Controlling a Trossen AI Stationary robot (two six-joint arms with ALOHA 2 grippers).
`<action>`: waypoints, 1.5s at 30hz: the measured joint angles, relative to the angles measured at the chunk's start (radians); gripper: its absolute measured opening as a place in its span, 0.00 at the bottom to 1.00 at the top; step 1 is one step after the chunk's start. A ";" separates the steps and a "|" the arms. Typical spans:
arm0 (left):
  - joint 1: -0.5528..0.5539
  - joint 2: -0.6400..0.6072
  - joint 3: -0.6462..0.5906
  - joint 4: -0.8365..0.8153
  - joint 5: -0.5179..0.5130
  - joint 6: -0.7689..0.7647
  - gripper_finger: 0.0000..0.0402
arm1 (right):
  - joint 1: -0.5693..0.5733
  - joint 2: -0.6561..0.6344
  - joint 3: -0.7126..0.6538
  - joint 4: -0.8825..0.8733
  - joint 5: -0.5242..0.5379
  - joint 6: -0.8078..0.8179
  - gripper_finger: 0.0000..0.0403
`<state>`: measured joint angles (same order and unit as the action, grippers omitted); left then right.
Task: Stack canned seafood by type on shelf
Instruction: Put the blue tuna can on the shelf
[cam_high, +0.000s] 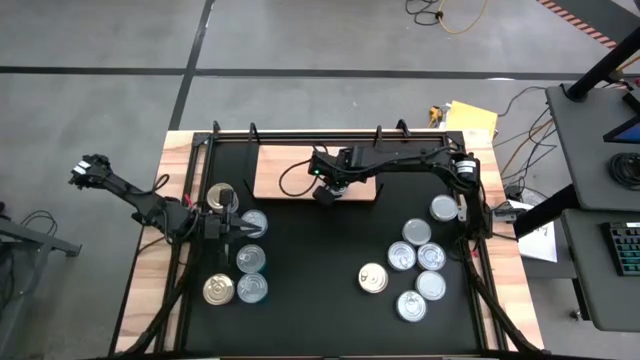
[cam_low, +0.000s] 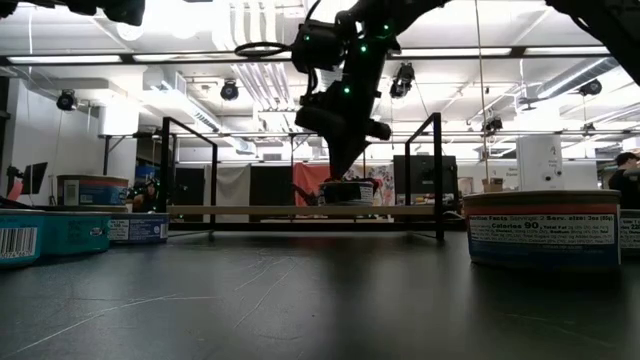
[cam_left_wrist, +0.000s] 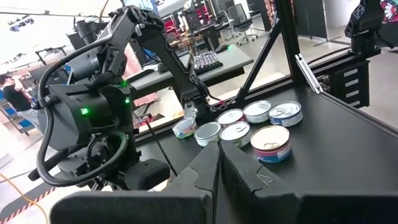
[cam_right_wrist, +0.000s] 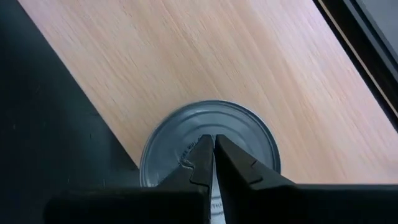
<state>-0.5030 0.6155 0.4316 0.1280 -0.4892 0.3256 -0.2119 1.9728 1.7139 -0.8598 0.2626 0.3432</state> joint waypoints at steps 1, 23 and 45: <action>0.000 0.000 0.000 0.000 0.000 0.001 0.00 | 0.000 0.000 -0.008 0.013 0.000 -0.003 0.02; 0.000 -0.001 0.000 -0.004 0.000 0.003 0.00 | 0.000 0.000 -0.035 -0.117 0.063 -0.197 0.02; 0.000 -0.001 0.000 -0.003 0.000 0.002 0.00 | 0.000 0.000 -0.034 -0.281 0.064 -0.279 0.02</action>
<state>-0.5030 0.6144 0.4316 0.1249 -0.4892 0.3279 -0.2119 1.9724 1.6794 -1.1412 0.3267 0.0643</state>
